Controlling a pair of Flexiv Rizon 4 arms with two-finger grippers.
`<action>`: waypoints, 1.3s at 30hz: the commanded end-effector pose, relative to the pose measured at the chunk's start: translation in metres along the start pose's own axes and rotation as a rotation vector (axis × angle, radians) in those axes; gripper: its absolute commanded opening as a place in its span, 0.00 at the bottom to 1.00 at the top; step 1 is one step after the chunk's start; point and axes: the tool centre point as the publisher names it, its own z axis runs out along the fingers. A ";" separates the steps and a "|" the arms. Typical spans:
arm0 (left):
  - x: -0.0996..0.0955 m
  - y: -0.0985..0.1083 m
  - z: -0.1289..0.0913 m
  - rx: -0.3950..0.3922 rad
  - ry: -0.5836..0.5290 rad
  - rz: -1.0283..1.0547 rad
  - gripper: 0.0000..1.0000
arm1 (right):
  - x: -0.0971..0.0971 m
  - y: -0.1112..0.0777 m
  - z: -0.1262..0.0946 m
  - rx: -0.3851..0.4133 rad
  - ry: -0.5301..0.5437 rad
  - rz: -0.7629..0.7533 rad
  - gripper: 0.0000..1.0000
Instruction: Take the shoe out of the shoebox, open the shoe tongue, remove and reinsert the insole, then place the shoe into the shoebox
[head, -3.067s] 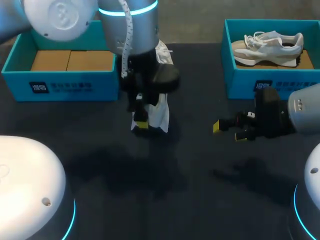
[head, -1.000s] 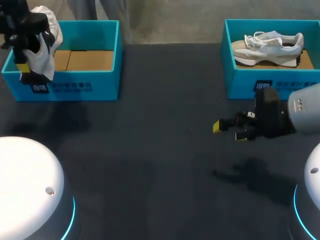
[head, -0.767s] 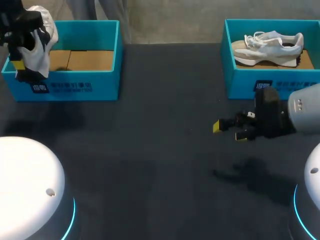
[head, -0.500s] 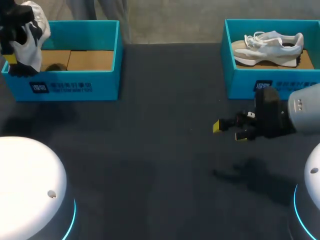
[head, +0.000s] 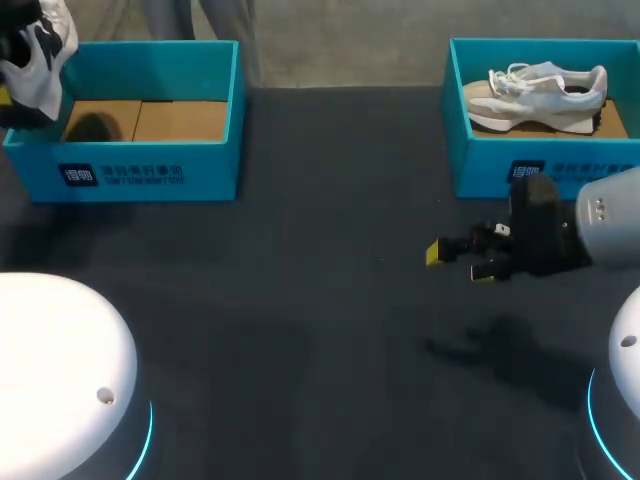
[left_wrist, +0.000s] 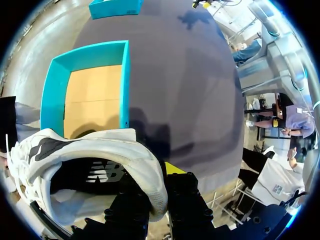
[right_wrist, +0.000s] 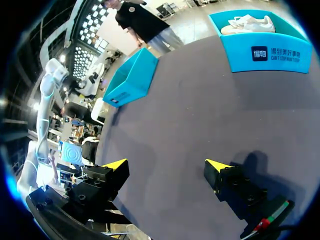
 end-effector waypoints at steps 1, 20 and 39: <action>-0.017 0.005 -0.002 0.000 0.019 0.000 0.00 | 0.002 -0.001 0.002 -0.004 -0.005 0.002 1.00; -0.052 0.010 0.006 -0.001 0.007 -0.023 0.00 | 0.002 -0.001 0.002 -0.004 -0.005 0.002 1.00; -0.052 0.010 0.006 -0.001 0.007 -0.023 0.00 | 0.002 -0.001 0.002 -0.004 -0.005 0.002 1.00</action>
